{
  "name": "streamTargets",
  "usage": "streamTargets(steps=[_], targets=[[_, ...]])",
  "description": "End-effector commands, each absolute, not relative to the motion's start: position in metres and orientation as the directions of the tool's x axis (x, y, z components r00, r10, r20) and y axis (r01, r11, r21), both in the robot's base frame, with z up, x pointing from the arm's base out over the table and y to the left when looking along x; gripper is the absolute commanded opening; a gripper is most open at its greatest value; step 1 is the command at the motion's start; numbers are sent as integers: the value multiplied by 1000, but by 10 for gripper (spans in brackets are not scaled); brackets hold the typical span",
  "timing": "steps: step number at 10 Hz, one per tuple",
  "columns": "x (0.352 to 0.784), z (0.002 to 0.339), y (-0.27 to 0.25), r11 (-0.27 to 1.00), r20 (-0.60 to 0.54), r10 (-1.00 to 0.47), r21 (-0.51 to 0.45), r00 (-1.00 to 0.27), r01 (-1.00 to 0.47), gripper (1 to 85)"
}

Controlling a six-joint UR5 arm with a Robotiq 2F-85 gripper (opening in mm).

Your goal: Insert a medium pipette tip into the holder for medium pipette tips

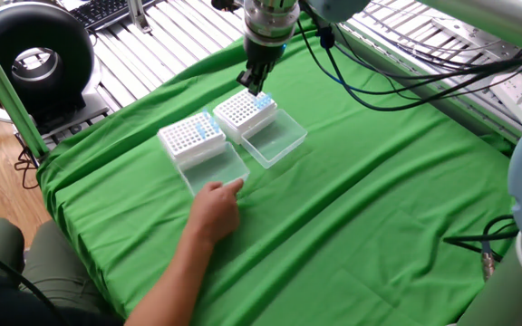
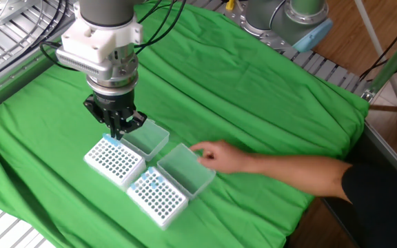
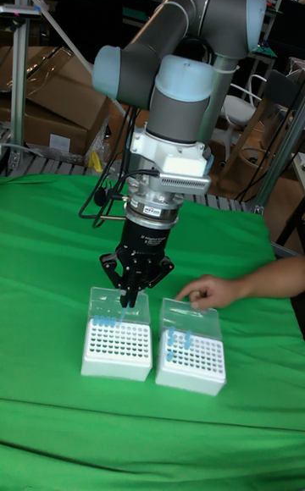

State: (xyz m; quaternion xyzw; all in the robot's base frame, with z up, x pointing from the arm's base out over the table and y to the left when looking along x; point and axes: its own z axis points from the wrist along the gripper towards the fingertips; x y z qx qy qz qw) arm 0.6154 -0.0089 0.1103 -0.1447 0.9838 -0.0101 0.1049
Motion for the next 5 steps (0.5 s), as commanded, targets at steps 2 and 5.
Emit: streamTargets(steps=[2, 5], targets=[[617, 104, -4, 953, -223, -299, -23, -928, -301, 10], [614, 95, -2, 934, -205, -352, -14, -913, -356, 230]])
